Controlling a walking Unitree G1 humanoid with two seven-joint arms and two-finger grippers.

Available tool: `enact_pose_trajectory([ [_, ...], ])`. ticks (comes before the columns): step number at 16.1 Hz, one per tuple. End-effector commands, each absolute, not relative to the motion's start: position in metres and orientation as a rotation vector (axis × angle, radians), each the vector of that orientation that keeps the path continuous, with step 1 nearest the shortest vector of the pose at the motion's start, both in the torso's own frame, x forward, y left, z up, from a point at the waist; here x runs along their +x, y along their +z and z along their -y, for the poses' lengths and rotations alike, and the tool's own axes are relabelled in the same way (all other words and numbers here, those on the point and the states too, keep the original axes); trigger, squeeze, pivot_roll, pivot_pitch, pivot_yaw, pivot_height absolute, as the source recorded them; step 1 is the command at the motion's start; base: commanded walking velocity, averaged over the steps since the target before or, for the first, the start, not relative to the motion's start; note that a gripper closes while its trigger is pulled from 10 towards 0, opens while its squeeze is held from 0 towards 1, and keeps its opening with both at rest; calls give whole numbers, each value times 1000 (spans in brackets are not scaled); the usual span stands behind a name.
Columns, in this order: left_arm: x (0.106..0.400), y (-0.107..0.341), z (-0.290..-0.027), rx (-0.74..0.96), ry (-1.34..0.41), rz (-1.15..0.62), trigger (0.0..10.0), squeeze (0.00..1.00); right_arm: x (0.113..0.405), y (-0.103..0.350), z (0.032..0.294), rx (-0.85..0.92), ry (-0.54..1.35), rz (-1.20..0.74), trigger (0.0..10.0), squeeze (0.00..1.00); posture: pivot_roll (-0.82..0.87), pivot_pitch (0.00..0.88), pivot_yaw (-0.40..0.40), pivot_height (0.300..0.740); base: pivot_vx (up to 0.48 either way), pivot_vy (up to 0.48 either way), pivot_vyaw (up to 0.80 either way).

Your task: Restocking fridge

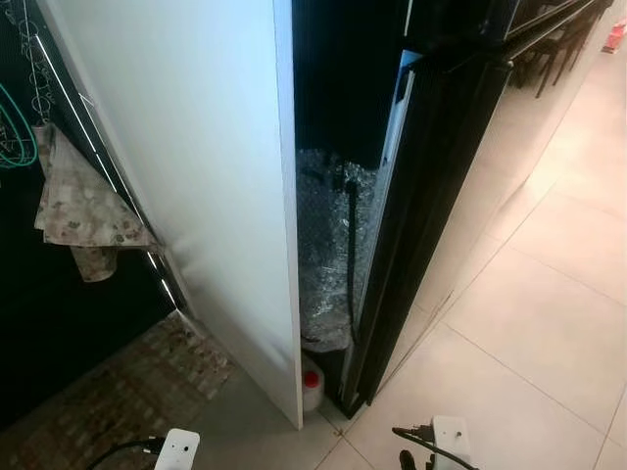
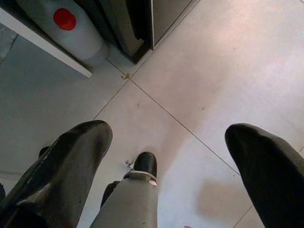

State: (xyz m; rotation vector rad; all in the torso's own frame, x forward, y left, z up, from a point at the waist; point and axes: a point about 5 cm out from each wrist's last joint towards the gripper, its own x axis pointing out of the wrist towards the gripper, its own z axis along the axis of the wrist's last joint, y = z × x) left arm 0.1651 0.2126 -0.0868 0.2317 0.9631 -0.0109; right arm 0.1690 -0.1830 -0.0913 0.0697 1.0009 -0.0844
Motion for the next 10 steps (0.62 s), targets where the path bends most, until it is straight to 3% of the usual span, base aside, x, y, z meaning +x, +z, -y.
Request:
enact_pose_trajectory([
  [1,159,-90,-210,239,-28,-987,10000,0,166,-92,186,67,-95,-1011,10000,0,34,0,15,740,0,-322,0],
  [10,150,-93,-218,233,-10,-1021,10000,0,163,-94,188,42,-81,-1026,10000,0,29,0,12,740,0,-348,0],
])
